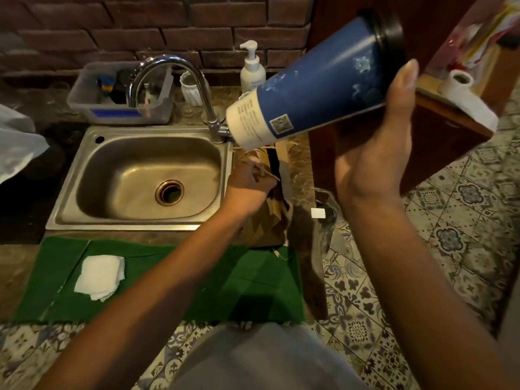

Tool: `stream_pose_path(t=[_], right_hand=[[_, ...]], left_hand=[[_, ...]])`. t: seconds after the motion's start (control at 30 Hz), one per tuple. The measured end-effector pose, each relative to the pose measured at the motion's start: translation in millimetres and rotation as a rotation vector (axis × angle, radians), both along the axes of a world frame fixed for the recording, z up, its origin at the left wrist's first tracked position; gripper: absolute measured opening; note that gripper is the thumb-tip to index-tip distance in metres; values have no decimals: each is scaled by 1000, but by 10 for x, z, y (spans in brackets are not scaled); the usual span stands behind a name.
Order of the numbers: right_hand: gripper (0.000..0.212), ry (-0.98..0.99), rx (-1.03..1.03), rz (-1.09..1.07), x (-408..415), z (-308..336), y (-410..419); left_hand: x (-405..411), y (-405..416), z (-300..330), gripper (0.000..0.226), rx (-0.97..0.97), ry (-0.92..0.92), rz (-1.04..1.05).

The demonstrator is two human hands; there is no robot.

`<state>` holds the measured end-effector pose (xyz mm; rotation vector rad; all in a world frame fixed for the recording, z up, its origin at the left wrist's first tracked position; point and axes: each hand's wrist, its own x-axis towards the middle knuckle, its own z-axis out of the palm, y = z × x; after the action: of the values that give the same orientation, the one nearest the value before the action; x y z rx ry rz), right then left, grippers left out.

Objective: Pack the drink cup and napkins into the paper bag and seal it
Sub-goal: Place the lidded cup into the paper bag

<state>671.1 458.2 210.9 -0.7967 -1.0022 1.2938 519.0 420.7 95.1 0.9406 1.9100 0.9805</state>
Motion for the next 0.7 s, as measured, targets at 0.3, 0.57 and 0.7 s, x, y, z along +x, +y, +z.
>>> stream_pose_path(t=[0.3,0.57,0.7], right_hand=[[44,-191,34,-11,-92,-248,-23],[61,-551,246,-119,112,-430,52],[77,-738,333,-54,201,-448,36]], left_hand=[[208,-18,54,48,-3,-105,6],[112,-112,35,14,15,-212,-11],[40,-136,33,17,41,-229,4]])
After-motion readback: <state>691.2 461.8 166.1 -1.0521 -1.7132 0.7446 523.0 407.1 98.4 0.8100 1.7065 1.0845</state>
